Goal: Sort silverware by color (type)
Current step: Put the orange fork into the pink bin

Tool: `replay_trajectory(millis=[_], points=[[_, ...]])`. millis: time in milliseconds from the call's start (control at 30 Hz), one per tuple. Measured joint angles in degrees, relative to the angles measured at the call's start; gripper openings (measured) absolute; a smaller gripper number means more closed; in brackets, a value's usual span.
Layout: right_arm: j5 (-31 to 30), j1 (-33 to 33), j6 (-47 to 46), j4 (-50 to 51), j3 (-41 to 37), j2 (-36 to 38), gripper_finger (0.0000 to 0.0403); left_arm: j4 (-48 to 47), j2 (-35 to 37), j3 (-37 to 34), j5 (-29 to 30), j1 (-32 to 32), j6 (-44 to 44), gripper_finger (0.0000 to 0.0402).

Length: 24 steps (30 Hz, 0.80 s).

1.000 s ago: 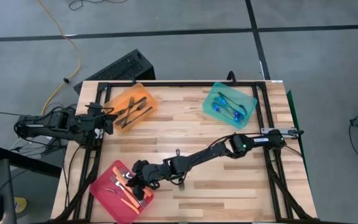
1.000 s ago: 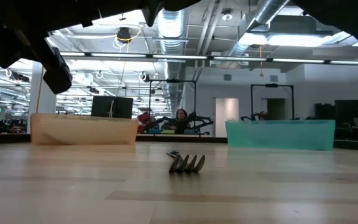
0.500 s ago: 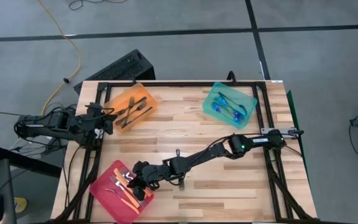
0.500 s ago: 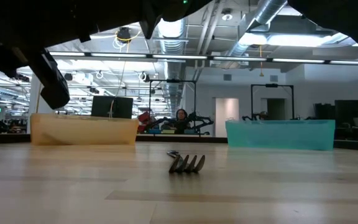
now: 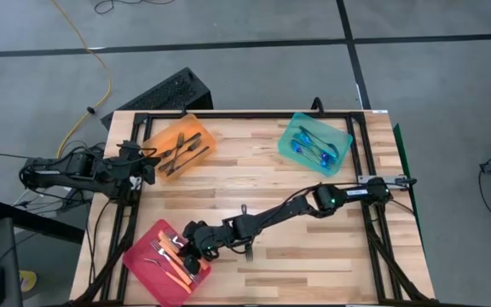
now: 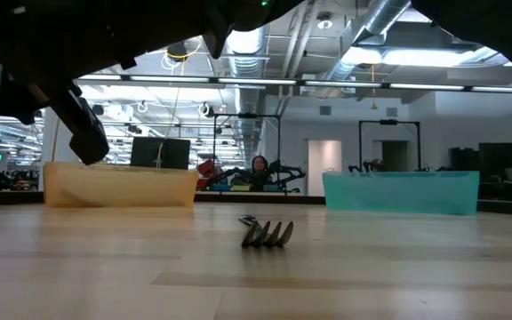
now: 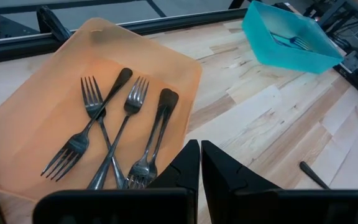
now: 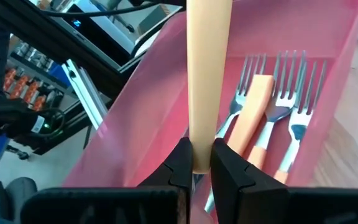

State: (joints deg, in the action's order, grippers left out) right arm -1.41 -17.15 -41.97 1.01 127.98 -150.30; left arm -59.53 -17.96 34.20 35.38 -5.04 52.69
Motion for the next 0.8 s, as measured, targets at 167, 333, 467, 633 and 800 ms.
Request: replay_trajectory(millis=[167,333,467,633,800], points=[[0.0,0.42,0.0,0.4,0.0,0.0,0.0055,0.02,0.0,0.0,0.0,0.01,0.0,0.0],[0.0,0.85,0.17,0.38,0.0,0.0,0.0055,0.0,0.0,0.0,0.0,0.01,0.0,0.0],[-0.01,1.18,0.02,0.49,0.0,0.0,0.0055,0.0,0.0,0.0,0.0,0.02,0.0,0.0],[-0.02,1.22,0.0,0.57,0.0,0.0,0.0055,0.0,0.0,0.0,0.0,0.01,0.0,0.0],[-0.04,1.2,-0.3,-0.02,-1.09,0.07,0.0055,0.0,0.0,0.0,0.0,0.01,0.0,0.0]])
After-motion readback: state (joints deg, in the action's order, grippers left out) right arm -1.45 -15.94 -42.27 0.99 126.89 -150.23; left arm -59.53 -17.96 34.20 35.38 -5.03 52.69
